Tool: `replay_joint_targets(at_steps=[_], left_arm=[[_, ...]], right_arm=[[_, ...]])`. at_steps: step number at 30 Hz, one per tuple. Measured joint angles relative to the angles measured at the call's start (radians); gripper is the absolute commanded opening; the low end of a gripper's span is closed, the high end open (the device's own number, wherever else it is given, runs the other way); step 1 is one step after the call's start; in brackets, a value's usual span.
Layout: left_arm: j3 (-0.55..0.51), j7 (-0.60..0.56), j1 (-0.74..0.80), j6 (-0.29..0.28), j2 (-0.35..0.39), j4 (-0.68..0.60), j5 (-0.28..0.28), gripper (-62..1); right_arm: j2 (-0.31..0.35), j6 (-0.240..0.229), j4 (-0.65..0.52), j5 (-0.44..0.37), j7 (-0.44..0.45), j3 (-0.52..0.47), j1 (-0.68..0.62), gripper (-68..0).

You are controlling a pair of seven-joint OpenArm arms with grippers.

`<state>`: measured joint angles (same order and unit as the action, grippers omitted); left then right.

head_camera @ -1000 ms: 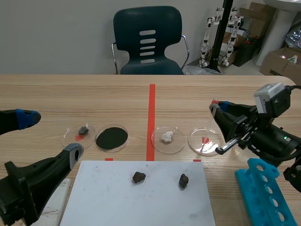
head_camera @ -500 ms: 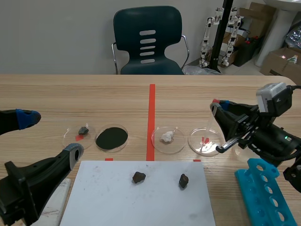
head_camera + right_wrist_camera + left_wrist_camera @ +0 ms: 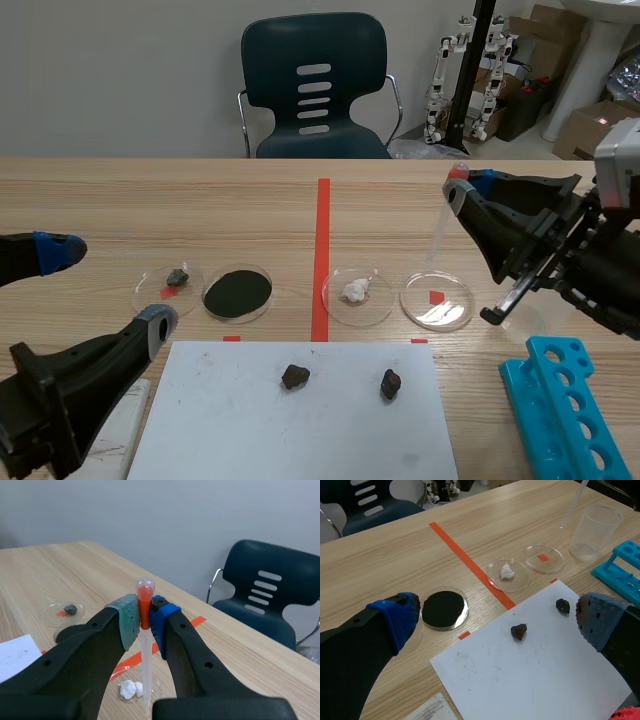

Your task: Draw acid from the petri dish

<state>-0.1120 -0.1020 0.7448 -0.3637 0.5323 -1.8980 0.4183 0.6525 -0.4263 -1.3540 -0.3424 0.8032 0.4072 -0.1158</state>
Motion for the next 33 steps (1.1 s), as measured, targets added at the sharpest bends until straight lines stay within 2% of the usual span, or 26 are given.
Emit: replay_joint_targets(at_steps=[3, 6, 9, 19, 22, 26, 33], left_arm=[[0.0, 0.0, 0.0, 0.0, 0.0, 0.0, 0.0, 1.4], [0.0, 0.0, 0.0, 0.0, 0.0, 0.0, 0.0, 1.4], [0.0, 0.0, 0.0, 0.0, 0.0, 0.0, 0.0, 1.4], [0.0, 0.0, 0.0, 0.0, 0.0, 0.0, 0.002, 1.4], [0.0, 0.0, 0.0, 0.0, 0.0, 0.0, 0.002, 1.4], [0.0, 0.0, 0.0, 0.0, 0.0, 0.0, 0.002, 1.4], [0.0, 0.0, 0.0, 0.0, 0.0, 0.0, 0.002, 1.4]], right_arm=[[0.041, -0.003, -0.109, 0.001, 0.0, -0.021, -0.085, -60.9], [0.059, 0.0, -0.206, 0.001, -0.002, -0.084, -0.187, -60.9], [0.06, 0.022, -0.295, 0.001, -0.02, -0.163, -0.303, -60.9], [0.047, 0.019, -0.486, 0.015, -0.033, -0.353, -0.636, -60.9], [-0.009, 0.019, -0.511, 0.033, -0.076, -0.415, -0.693, -61.0], [-0.12, 0.011, -0.528, 0.095, -0.076, -0.493, -0.752, -61.1], [-0.251, -0.088, -0.542, 0.208, -0.072, -0.544, -0.816, -61.1]])
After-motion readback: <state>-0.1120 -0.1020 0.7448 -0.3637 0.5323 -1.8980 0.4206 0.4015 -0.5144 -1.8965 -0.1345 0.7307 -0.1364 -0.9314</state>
